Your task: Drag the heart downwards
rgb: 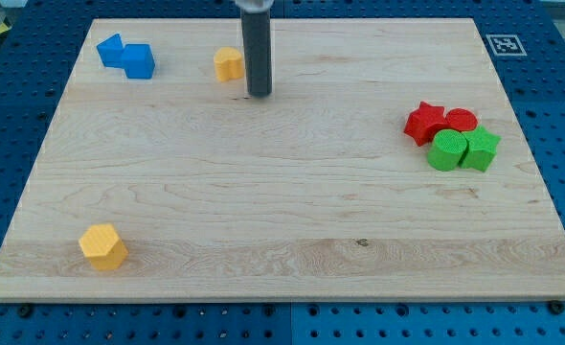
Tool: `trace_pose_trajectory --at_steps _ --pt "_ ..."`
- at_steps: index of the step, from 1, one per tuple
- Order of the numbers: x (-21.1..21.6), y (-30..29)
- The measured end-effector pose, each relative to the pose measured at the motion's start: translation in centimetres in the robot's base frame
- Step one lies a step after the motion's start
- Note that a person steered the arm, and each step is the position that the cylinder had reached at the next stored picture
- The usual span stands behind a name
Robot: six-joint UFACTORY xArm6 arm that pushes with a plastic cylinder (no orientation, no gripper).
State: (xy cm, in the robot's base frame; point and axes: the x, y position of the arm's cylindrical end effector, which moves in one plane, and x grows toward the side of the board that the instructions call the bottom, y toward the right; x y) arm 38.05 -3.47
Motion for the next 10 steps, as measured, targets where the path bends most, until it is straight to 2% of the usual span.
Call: trace_pose_trajectory --at_steps 1,3,4,5,6,7,8,9,10 --pt "0.0 0.3" --pt "-10.5 -0.2" --pt "-11.8 -3.2" --pt "-8.1 -4.6" --pt "0.5 -5.4" --pt "6.1 -5.4" --pt "4.6 -5.4" --pt "5.0 -7.5" --pt "9.5 -8.2"
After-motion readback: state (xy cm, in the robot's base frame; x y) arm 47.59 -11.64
